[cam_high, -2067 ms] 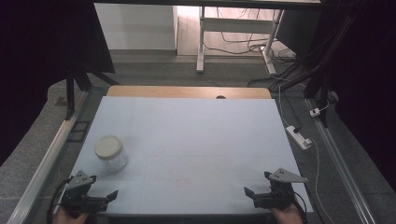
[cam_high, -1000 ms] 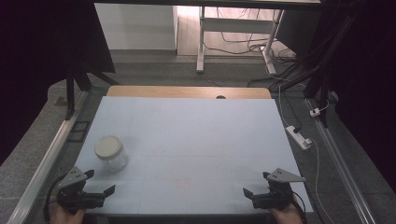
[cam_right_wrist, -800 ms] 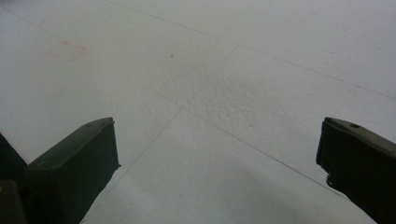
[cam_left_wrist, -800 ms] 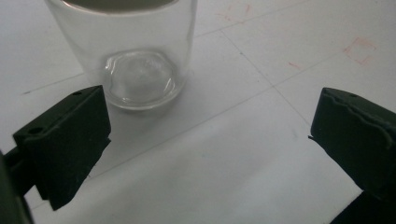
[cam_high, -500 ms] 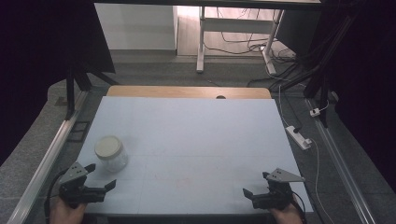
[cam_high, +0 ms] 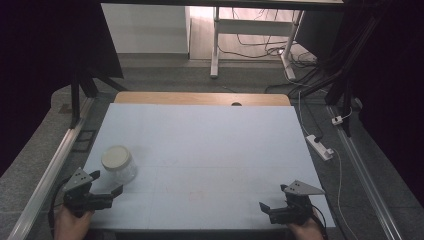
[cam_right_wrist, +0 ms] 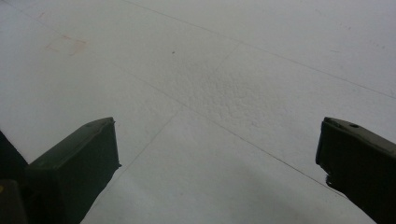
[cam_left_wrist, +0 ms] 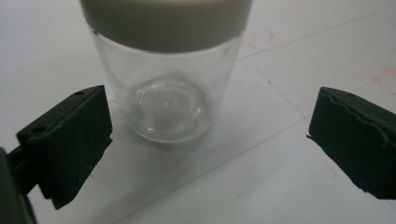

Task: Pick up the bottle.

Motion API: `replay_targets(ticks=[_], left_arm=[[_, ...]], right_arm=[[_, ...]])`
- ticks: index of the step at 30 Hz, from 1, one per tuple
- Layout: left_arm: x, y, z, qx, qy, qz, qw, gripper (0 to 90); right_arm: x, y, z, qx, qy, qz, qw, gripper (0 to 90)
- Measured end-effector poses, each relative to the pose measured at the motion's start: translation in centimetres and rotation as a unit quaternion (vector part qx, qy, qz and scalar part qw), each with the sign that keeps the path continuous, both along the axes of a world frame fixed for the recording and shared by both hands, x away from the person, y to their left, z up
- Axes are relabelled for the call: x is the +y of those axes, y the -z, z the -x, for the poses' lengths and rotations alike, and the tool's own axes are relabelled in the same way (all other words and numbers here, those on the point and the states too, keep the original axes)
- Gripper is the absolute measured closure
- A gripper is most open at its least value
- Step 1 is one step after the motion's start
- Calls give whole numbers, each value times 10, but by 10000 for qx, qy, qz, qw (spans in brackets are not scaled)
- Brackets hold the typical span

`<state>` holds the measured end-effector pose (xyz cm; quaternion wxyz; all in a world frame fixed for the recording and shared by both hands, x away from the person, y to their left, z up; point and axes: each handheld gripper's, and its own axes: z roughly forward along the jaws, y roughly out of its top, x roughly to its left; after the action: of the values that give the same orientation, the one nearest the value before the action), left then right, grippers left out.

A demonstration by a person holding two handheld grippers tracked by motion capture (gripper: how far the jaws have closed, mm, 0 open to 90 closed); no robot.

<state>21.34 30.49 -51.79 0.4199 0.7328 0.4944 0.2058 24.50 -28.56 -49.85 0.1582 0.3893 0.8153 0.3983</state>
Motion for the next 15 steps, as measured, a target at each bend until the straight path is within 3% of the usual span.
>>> replay_targets(ticks=[7,15], left_arm=[[1,3,-14,67,-22,-90,9999,0],[1,2,-29,-7,-27,-60,10000,0]], right_arm=[[0,0,0,3,-14,16,10000,0],[1,0,0,12,-20,37,10000,0]])
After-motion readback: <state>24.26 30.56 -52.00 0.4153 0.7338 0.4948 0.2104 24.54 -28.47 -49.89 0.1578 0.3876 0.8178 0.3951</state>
